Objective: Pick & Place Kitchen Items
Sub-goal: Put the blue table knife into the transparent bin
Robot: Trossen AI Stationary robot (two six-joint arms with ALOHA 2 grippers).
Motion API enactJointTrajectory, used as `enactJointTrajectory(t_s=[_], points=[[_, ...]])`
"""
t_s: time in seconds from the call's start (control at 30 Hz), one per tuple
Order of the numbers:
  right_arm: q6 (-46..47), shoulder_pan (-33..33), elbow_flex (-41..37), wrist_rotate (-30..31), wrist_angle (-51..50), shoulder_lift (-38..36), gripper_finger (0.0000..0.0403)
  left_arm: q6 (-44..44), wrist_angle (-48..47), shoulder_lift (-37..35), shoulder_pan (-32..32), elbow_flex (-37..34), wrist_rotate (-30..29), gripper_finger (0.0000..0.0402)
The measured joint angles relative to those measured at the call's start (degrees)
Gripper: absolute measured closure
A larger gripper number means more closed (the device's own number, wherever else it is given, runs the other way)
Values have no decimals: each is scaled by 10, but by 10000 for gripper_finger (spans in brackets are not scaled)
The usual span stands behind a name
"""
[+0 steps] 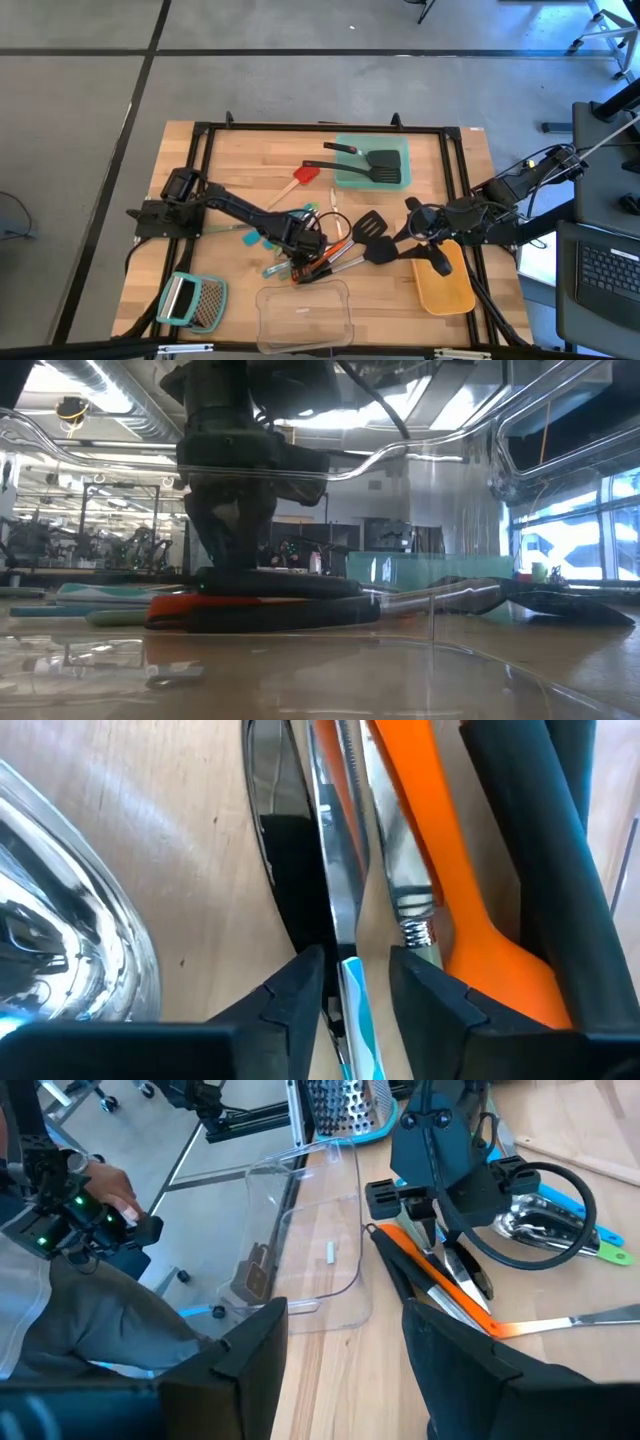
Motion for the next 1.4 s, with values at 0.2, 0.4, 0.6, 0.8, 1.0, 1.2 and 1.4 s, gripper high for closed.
enactJointTrajectory(t_s=[0.2,0.4,0.6,0.8,1.0,1.2,1.4], points=[[0,0,0,1,0,0,202,-1,-3,5,10,0,28,347],[0,0,0,0,0,0,202,-2,-4,5,14,0,35,390],[0,0,0,0,0,0,202,-9,-5,5,27,1,47,393],[0,0,0,0,0,0,202,-16,-6,-4,34,0,21,394],[-6,0,0,15,-1,0,202,-20,-12,-13,43,-3,-14,395],[-35,0,0,73,-34,5,202,-29,-10,-13,43,-3,-9,397],[-124,-41,-25,179,-97,55,202,-30,-5,-13,44,-4,6,397]])
